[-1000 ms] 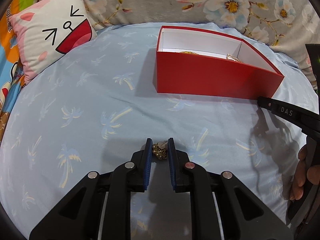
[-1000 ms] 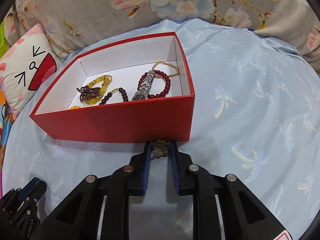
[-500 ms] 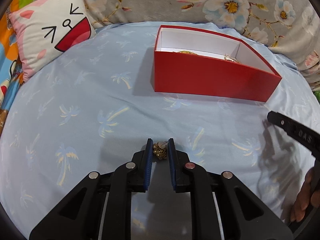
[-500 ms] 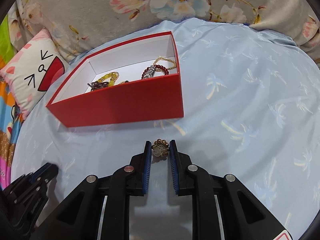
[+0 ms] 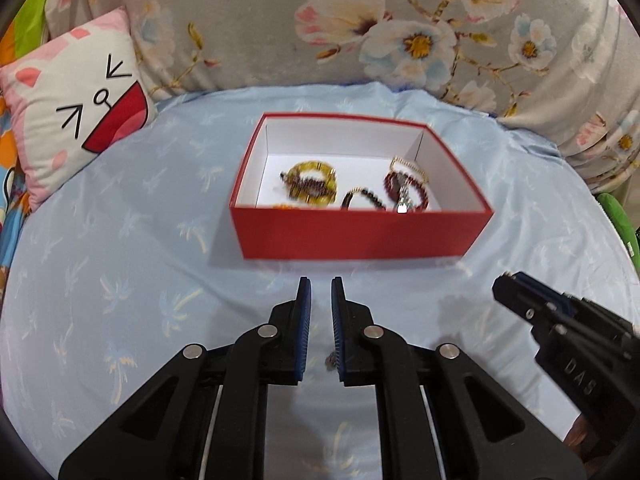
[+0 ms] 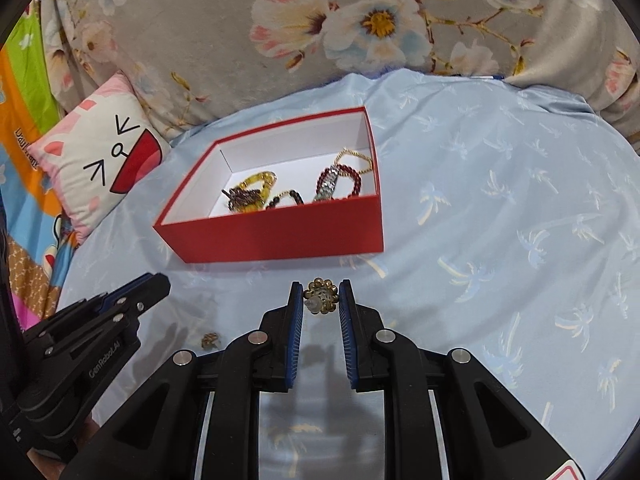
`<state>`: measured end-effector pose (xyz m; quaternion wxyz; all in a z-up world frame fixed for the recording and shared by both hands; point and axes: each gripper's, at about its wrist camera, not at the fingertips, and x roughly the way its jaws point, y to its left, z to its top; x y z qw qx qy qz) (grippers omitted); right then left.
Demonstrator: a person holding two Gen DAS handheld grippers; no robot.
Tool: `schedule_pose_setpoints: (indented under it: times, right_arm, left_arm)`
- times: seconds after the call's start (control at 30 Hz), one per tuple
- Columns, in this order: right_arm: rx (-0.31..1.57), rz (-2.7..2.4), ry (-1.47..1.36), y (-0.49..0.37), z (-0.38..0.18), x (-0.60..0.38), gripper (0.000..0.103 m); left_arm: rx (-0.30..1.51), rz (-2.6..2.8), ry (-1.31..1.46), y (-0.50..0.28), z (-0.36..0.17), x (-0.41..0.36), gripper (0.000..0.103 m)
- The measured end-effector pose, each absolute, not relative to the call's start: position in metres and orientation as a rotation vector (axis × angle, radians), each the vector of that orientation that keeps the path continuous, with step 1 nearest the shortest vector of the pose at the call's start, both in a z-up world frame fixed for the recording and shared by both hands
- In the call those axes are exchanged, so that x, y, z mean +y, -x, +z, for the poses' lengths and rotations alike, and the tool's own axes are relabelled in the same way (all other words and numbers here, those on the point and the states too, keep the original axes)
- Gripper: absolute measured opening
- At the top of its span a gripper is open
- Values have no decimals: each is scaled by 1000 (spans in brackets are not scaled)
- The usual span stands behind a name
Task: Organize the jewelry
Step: 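Lift both gold charms and carry them toward the red box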
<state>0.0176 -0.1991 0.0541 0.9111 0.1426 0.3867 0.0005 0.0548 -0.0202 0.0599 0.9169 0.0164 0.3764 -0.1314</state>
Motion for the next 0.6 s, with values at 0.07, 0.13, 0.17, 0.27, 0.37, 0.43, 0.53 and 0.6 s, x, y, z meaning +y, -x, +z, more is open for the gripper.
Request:
schedule_pose_setpoints:
  times: [0.07, 0.13, 0.17, 0.27, 0.37, 0.43, 0.53, 0.6]
  right_arm:
    - [785, 1, -295, -18, 59, -200, 17]
    - [776, -8, -285, -16, 61, -201, 17]
    - [775, -14, -279, -15, 60, -201, 17]
    - [787, -19, -291, -13, 54, -204, 17]
    - [808, -22, -306, -12, 45, -207, 17]
    - [820, -22, -309, -10, 40, -206, 17]
    - [833, -23, -310, -9, 35, -205, 17]
    - [839, -24, -312, -8, 33, -205, 17]
  left_arm:
    - [756, -268, -22, -58, 69, -18, 9]
    - [747, -257, 5, -61, 75, -8, 9]
    - [750, -251, 19, -62, 75, -1, 9]
    - [786, -229, 57, -65, 66, 21, 9]
    - [822, -206, 73, -61, 47, 35, 28]
    - [836, -202, 70, -55, 36, 38, 42]
    - [862, -242, 51, -47, 25, 27, 44]
    - [876, -281, 31, -43, 19, 12, 44]
